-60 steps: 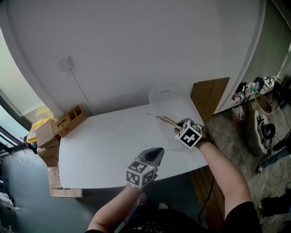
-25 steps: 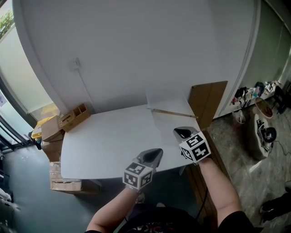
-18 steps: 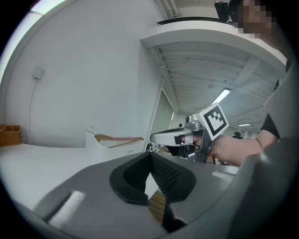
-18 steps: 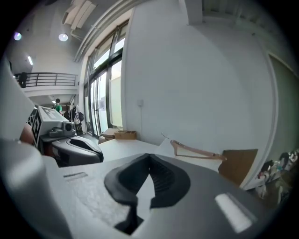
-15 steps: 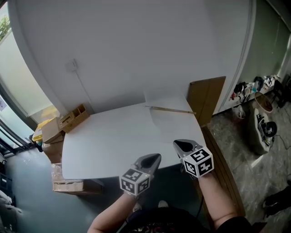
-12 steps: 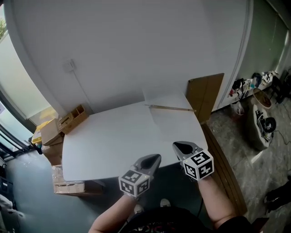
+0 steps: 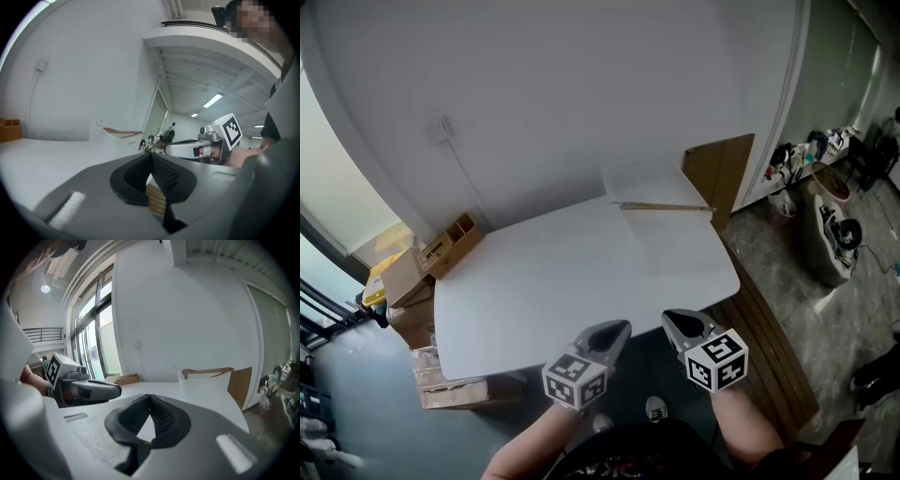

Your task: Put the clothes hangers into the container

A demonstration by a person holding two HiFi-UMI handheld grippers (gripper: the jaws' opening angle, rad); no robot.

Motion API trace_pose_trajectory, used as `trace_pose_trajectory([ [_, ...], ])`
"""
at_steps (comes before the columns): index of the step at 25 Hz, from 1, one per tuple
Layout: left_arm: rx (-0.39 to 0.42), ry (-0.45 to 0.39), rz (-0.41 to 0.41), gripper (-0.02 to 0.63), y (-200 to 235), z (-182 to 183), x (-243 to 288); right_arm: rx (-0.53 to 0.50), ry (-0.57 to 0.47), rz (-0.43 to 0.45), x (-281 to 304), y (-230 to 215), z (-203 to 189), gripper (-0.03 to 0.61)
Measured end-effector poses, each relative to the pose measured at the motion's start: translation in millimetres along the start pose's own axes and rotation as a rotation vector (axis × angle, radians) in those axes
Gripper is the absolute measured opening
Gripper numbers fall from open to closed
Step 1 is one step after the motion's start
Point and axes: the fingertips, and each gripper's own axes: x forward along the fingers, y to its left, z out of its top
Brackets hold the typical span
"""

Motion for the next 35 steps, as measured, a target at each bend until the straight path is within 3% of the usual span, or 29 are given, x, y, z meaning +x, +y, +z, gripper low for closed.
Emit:
trace_pose_trajectory([
  [18, 0.0, 0.033, -0.119, 0.003, -8.2, -43.1, -90.2, 0.037, 0.018, -0.043, -8.9, 125.4, -52.0, 0.002],
  [27, -0.015, 0.045, -0.141, 0.003, -16.9, -69.8, -117.5, 0.055, 0.044, -0.056, -20.0, 160.2, -83.4, 0.002],
  [35, -0.002, 0.049, -0.147, 0.003, -21.7, -78.1, -127.0, 0.052, 0.032, -0.051, -24.9, 171.0, -88.4, 0.002],
])
